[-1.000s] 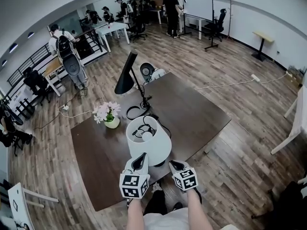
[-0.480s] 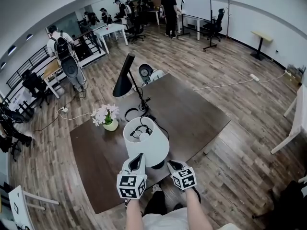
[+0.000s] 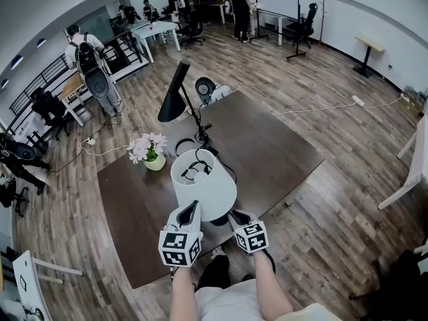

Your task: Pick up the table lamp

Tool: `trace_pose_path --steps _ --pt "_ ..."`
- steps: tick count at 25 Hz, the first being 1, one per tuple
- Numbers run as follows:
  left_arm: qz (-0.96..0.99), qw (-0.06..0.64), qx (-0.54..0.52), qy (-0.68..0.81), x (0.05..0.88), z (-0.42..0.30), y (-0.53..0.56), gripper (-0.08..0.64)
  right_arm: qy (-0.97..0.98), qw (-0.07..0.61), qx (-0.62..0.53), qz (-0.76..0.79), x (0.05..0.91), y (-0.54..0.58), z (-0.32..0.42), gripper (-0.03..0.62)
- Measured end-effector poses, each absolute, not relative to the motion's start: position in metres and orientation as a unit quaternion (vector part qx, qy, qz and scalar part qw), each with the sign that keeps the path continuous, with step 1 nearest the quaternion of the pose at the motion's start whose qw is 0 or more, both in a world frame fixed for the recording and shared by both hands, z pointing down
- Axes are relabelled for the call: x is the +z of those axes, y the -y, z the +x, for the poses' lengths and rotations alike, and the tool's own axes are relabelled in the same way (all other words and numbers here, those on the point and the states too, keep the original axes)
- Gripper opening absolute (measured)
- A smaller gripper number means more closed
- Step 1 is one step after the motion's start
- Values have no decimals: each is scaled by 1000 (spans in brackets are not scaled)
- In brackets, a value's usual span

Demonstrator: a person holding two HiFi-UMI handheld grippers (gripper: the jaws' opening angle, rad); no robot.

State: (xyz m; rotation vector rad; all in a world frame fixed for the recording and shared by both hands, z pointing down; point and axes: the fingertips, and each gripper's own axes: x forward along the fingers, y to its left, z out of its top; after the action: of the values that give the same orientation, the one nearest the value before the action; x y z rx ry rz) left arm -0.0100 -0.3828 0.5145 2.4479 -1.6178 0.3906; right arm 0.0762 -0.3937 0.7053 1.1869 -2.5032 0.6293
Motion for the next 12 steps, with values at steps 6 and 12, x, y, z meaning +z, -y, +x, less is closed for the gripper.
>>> trace_pose_path --steps 6,12 --pt "820 85 137 550 512 -22 390 0 876 159 212 403 721 408 46 141" --pt "822 81 129 548 505 -31 398 0 878 159 217 397 734 430 15 201"
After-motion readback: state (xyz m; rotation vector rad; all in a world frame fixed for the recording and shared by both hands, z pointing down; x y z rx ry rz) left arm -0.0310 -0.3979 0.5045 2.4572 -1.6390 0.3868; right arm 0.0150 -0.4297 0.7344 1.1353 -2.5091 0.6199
